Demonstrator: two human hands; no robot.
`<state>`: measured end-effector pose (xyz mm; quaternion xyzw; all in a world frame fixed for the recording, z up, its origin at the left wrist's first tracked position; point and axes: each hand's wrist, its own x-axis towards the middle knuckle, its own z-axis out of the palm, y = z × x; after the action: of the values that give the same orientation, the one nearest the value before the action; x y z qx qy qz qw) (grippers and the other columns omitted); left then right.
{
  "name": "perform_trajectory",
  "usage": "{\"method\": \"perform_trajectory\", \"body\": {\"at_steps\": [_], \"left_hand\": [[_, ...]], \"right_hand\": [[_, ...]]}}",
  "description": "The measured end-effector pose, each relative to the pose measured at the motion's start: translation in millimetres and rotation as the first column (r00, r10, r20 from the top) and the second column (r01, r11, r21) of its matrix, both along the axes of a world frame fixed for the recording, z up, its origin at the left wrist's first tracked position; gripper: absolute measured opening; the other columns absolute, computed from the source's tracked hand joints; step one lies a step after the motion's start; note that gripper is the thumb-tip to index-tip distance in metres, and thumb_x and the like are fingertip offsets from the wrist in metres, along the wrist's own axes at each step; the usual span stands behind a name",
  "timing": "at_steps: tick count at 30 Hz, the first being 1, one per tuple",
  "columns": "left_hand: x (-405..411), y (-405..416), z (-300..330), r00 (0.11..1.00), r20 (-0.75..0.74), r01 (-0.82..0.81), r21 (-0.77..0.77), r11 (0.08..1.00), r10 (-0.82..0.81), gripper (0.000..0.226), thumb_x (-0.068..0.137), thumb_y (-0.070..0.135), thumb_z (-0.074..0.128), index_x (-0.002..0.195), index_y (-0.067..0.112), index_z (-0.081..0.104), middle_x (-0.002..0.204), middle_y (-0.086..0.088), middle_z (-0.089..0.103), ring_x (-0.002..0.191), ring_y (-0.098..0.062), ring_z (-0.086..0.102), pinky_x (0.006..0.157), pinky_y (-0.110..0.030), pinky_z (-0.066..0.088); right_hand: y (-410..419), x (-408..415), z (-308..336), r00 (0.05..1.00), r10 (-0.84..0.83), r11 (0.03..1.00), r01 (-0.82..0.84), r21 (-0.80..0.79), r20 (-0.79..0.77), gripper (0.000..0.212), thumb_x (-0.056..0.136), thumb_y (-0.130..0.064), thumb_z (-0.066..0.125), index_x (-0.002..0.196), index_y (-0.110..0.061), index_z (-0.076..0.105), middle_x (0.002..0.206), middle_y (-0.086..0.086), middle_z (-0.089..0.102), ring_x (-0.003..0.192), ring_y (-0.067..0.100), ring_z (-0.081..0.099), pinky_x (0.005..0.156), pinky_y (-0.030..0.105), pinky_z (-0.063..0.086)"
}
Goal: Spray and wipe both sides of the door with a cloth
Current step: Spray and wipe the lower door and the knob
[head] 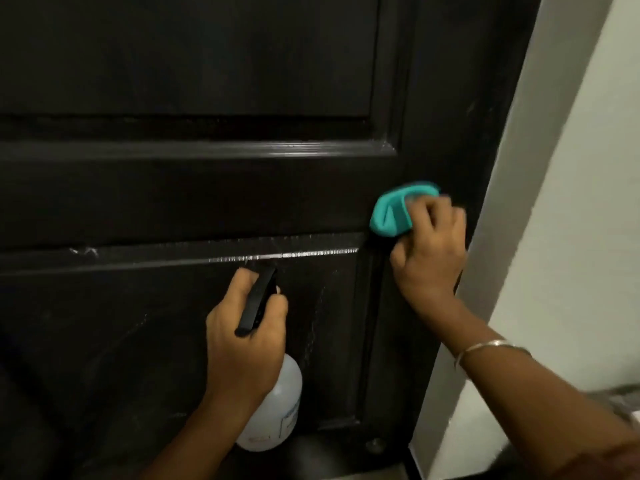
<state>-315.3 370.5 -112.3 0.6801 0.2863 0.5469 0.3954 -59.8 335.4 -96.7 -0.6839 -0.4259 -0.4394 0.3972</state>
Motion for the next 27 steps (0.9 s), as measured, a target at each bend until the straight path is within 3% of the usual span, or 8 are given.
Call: {"method": "perform_trajectory", "body": {"at_steps": [6,8,11,15,19,22,25,27], "left_hand": [[-13,-2,-67,1.000,-0.005,-0.028,-0.045,0.999,0.028,0.013,0.097,0.008,0.061,0.085,0.007,0.062,0.075,-0.015,0.063,0.065,-0.033,0.060,0.051,-0.046,0.051],[-19,-1,-81,1.000,0.003,-0.029,-0.086,0.996,0.029,0.013,0.100,0.005,0.060,0.086,0.003,0.061,0.074,-0.017,0.060,0.067,-0.036,0.057,0.051,-0.048,0.051],[-29,4,-97,0.998,0.031,-0.049,-0.123,0.991,0.053,0.011,0.098,-0.003,0.059,0.088,-0.001,0.061,0.073,-0.020,0.058,0.064,-0.037,0.054,0.048,-0.032,0.048],[-40,11,-118,0.995,0.027,-0.090,-0.146,0.985,0.095,0.011,0.098,-0.002,0.059,0.087,-0.001,0.060,0.072,-0.020,0.058,0.061,-0.037,0.052,0.048,-0.022,0.044],[-51,15,-141,0.994,0.013,-0.105,-0.143,0.984,0.108,0.012,0.097,-0.002,0.060,0.088,0.005,0.064,0.074,-0.016,0.061,0.061,-0.031,0.056,0.051,-0.025,0.048],[-59,18,-161,0.992,0.021,-0.121,-0.144,0.982,0.126,0.014,0.098,0.006,0.062,0.087,0.013,0.065,0.071,-0.012,0.063,0.056,-0.025,0.057,0.052,-0.025,0.049],[-67,19,-175,0.991,0.007,-0.134,-0.159,0.978,0.137,0.018,0.097,0.014,0.062,0.086,0.028,0.066,0.076,-0.006,0.067,0.060,-0.017,0.061,0.056,-0.024,0.053],[-72,22,-180,0.989,0.015,-0.142,-0.183,0.973,0.147,0.027,0.099,0.006,0.063,0.087,0.030,0.066,0.078,-0.006,0.067,0.062,-0.018,0.062,0.057,-0.026,0.054]], "right_hand": [[-12,-28,-165,0.963,0.140,0.956,-0.192,-0.221,-0.231,0.038,0.074,-0.001,0.080,0.109,0.001,0.066,0.123,0.015,0.052,0.101,0.033,0.059,0.073,0.047,0.062],[-4,-34,-150,0.932,0.231,0.963,-0.261,-0.075,-0.278,0.034,0.087,-0.006,0.065,0.119,0.004,0.061,0.121,0.017,0.054,0.102,0.032,0.060,0.080,0.050,0.059],[20,-57,-90,0.896,0.397,0.916,-0.374,0.145,-0.199,0.035,0.096,-0.004,0.060,0.130,0.003,0.055,0.122,0.015,0.056,0.110,0.021,0.059,0.092,0.032,0.053],[56,-84,-71,0.933,0.353,0.926,-0.336,0.172,-0.076,0.032,0.096,-0.018,0.069,0.121,-0.002,0.061,0.112,0.014,0.059,0.097,0.020,0.058,0.080,0.026,0.047],[53,-94,-178,0.888,0.438,0.881,-0.393,-0.264,0.140,0.019,0.092,-0.011,0.063,0.109,-0.012,0.057,0.104,0.007,0.054,0.085,0.029,0.055,0.069,0.041,0.052],[37,-90,-242,0.861,0.497,0.768,-0.376,-0.519,0.111,0.018,0.087,-0.012,0.059,0.104,-0.015,0.062,0.105,0.002,0.056,0.087,0.026,0.056,0.065,0.042,0.057],[37,-80,-227,0.830,0.543,0.693,-0.360,-0.625,0.124,0.023,0.082,-0.015,0.061,0.105,-0.017,0.060,0.108,0.002,0.060,0.091,0.026,0.057,0.068,0.041,0.059],[42,-76,-190,0.830,0.531,0.753,-0.369,-0.545,0.171,0.026,0.082,-0.010,0.067,0.106,-0.015,0.058,0.108,0.006,0.062,0.089,0.030,0.061,0.069,0.043,0.058]]}}
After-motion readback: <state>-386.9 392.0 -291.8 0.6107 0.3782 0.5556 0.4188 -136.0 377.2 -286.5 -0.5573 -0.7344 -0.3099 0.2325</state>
